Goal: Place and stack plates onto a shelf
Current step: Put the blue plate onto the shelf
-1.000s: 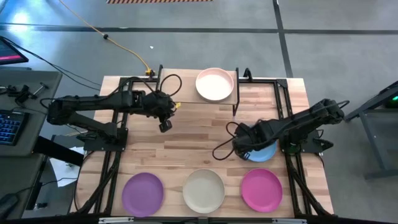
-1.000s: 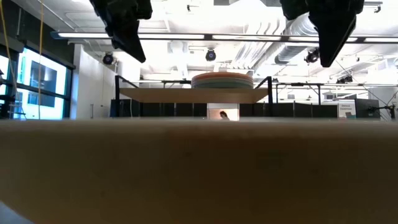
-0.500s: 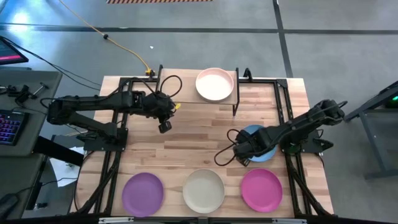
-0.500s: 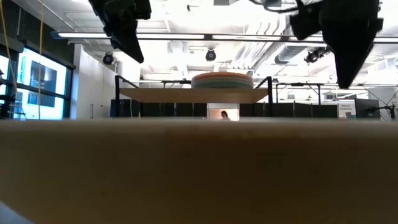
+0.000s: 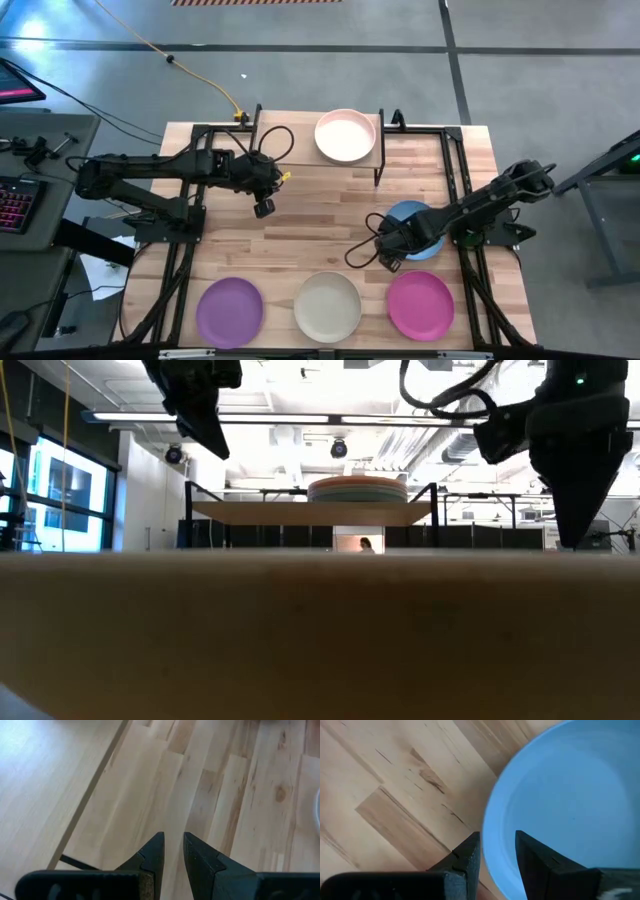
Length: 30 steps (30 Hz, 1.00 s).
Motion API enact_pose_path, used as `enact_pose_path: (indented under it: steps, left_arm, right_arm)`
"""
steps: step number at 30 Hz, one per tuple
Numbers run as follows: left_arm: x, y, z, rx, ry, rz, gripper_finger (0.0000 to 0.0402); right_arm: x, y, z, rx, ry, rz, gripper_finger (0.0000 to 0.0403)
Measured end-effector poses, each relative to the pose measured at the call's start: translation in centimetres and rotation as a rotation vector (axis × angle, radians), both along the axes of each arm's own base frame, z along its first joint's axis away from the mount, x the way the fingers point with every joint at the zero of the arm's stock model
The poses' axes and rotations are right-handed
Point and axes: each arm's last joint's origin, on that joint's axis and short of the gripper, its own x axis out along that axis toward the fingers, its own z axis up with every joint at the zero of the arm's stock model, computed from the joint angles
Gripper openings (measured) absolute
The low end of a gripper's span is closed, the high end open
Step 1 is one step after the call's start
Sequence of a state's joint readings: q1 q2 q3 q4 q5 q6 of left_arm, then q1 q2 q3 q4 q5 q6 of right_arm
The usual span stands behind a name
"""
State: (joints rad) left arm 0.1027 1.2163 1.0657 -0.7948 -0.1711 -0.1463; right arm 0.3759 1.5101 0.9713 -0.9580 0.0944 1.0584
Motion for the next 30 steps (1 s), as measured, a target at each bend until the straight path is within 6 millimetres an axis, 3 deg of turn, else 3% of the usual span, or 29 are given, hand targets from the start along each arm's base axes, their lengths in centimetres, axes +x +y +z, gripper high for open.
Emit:
enact_pose_path:
  steps: [10, 30]
  left_arm:
    - [0.0, 0.0, 0.0, -0.006, 0.000, 0.008, 0.0062]
    - [0.0, 0.0, 0.0, -0.005, 0.000, 0.008, 0.0062]
  right_arm:
    - [0.2, 0.0, -0.3, -0.001, -0.018, -0.017, 0.0104]
    - [1.3, 0.5, -2.9, -0.029, 0.048, -0.015, 0.0104]
